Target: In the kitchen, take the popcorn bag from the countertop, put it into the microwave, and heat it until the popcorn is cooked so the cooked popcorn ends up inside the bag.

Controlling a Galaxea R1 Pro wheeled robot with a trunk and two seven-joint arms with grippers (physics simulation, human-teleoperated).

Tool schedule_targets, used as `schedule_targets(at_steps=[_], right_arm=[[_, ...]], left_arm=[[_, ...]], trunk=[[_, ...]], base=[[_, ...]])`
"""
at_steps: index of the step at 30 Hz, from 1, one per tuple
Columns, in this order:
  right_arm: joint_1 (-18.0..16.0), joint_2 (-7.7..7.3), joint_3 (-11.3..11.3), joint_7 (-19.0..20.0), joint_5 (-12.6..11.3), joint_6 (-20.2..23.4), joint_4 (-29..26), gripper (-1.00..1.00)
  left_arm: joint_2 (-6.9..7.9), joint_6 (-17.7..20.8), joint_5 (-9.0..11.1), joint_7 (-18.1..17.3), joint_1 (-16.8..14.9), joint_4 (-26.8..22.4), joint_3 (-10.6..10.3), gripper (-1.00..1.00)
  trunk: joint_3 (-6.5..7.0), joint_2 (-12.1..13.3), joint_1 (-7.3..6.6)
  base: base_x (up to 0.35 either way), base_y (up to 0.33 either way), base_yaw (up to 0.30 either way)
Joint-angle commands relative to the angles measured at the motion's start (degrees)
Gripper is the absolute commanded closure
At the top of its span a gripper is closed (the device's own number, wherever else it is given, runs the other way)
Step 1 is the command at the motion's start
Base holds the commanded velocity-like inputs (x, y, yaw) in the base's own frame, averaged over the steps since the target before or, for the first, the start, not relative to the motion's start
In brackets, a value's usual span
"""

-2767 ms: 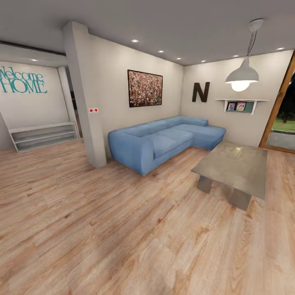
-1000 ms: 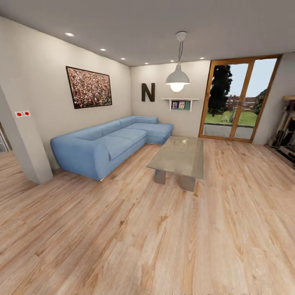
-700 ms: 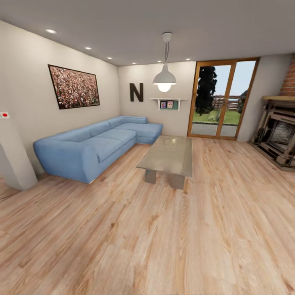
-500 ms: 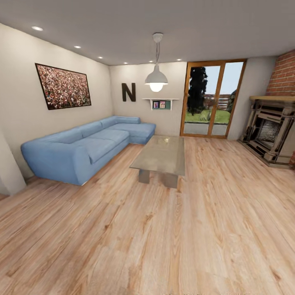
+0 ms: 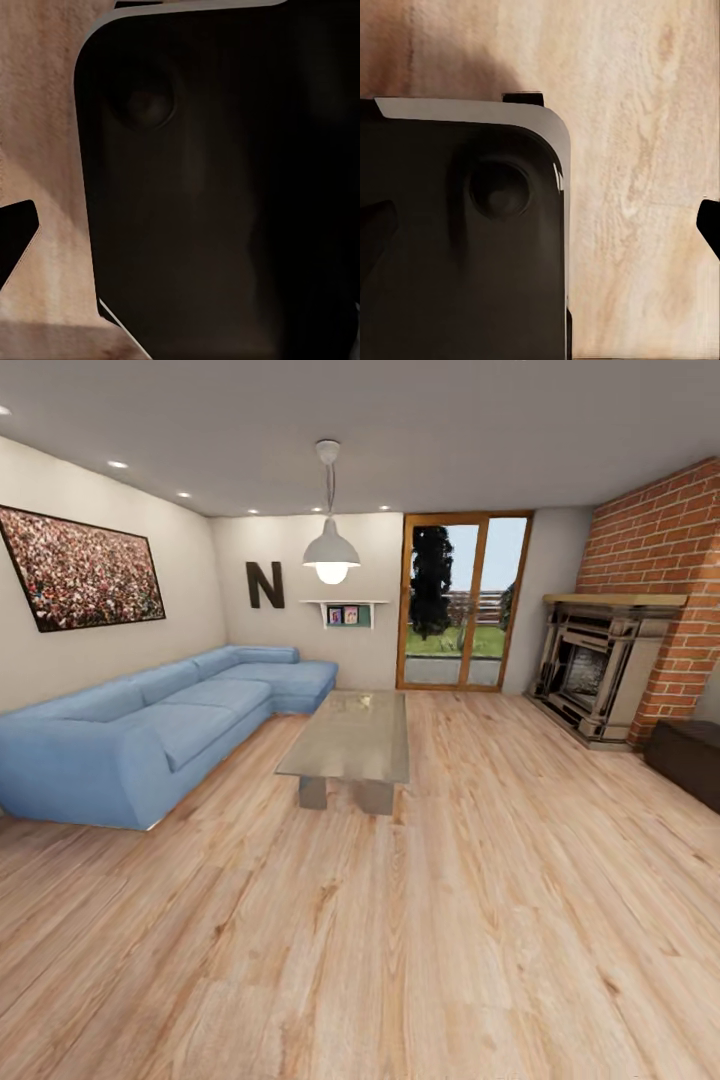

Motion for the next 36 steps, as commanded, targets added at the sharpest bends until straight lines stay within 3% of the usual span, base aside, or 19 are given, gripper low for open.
schedule_targets(at_steps=[1,36], right_arm=[[0.0,0.00,-0.1,0.0,0.0,-0.1,-0.1,-1.00],[0.0,-0.01,0.0,0.0,0.0,-0.1,-0.1,-1.00]], left_arm=[[0.00,0.0,0.0,0.0,0.0,0.0,0.0,-1.00],[0.00,0.0,0.0,0.0,0.0,0.0,0.0,-1.00]], trunk=[[-0.05,0.0,0.00],[-0.05,0.0,0.00]], base=[[0.000,0.000,-0.295],[0.000,0.000,-0.295]])
